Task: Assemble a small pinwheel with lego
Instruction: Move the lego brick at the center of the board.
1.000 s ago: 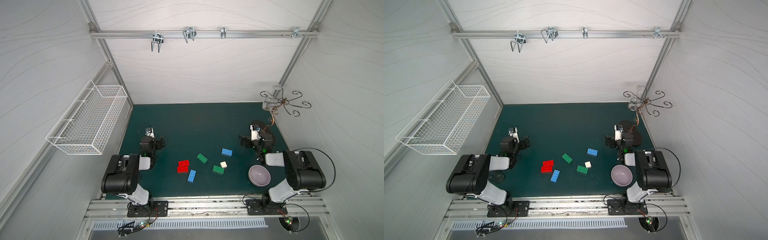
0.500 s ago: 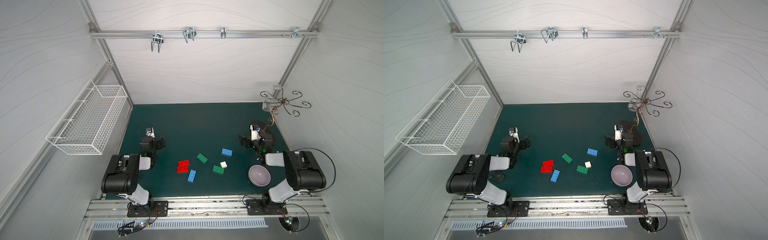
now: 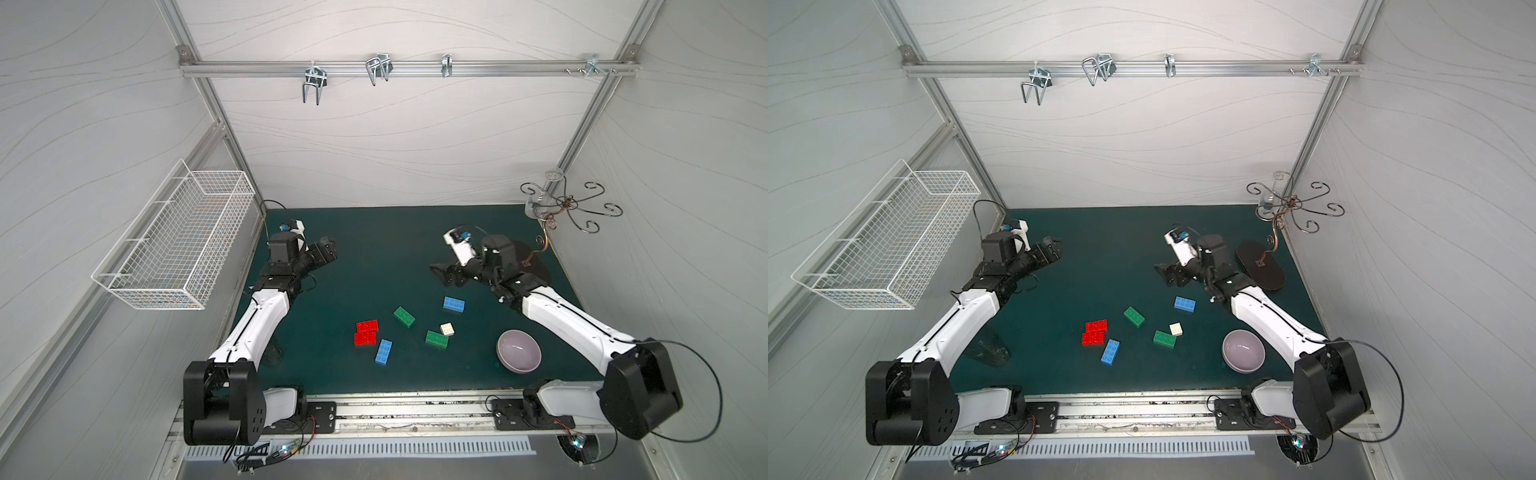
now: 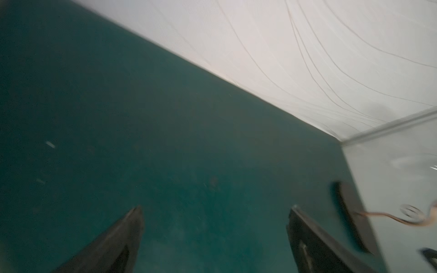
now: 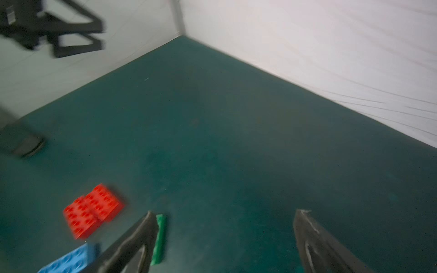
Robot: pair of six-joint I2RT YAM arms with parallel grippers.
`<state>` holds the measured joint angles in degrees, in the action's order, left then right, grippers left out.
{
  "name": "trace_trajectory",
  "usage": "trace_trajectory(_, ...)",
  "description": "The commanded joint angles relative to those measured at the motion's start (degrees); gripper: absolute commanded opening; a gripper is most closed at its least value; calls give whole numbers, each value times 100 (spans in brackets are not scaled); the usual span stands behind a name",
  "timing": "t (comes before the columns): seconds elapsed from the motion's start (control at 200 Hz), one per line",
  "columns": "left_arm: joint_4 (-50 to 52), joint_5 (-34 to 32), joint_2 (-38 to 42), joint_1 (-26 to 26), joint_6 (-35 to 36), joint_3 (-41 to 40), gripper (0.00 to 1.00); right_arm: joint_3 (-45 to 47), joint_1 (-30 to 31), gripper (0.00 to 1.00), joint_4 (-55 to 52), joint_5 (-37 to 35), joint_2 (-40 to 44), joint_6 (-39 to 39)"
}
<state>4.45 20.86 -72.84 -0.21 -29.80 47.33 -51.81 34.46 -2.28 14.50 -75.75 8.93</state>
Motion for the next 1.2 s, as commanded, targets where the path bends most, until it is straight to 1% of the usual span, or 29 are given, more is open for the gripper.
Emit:
trace_trajectory(0.0,881,1220,168,-291,-851,-406,100,160,737,88,-966,88,-161,192)
trace_trajectory(0.06,1311,796,475,-515,-569,-488,100,168,1113,88,-1034,-37,-307,214)
trace_trajectory(0.1,1485,618,592,-591,-555,-590,99,99,1269,88,-1154,-70,-491,195)
trace_trajectory(0.195,1947,757,495,-605,-709,-703,97,-58,1424,88,-1286,-87,-1053,9)
trace_trajectory(0.25,1841,890,536,-696,-807,-870,95,-107,1487,87,-1213,-89,-1299,-84)
trace_trajectory(0.3,1721,767,661,-826,-845,-993,95,-131,1554,87,-1094,-214,-1463,12)
trace_trajectory(0.36,1801,579,670,-904,-791,-1003,95,-261,1574,87,-1076,-424,-1710,19)
trace_trajectory(0.425,1930,584,550,-908,-734,-955,95,-491,1548,88,-1150,-443,-2046,21)
trace_trajectory(0.44,1924,600,519,-904,-729,-950,95,-533,1553,87,-1138,-457,-2104,178)
trace_trajectory(0.515,1756,693,428,-905,-788,-1001,95,-719,1547,86,-1087,-555,-2422,302)
trace_trajectory(0.59,1769,640,402,-903,-771,-932,96,-951,1512,81,-1149,-661,-2708,306)
trace_trajectory(0.64,1833,580,390,-903,-721,-870,96,-1079,1455,74,-1201,-626,-2854,244)
trace_trajectory(0.7,1927,548,368,-904,-687,-770,97,-1239,1400,69,-1363,-674,-3022,255)
trace_trajectory(0.81,2029,544,326,-906,-623,-645,97,-1324,1371,66,-1454,-725,-3160,318)
trace_trajectory(0.89,1977,556,294,-906,-643,-646,97,-1519,1387,57,-1654,-755,-3307,385)
trace_trajectory(0.94,1964,570,254,-903,-633,-627,97,-1626,1380,49,-1812,-770,-3398,449)
trace_trajectory(0.99,1973,582,215,-907,-640,-607,97,-1645,1375,46,-1841,-811,-3446,464)
trace_trajectory(1.045,1936,602,190,-902,-687,-601,97,-1590,1358,34,-1725,-737,-3417,491)
trace_trajectory(1.12,1815,680,143,-895,-770,-584,97,-1643,1337,23,-1659,-711,-3443,759)
trace_trajectory(1.19,1788,750,84,-827,-818,-523,97,-1938,1275,21,-1830,-610,-3628,1190)
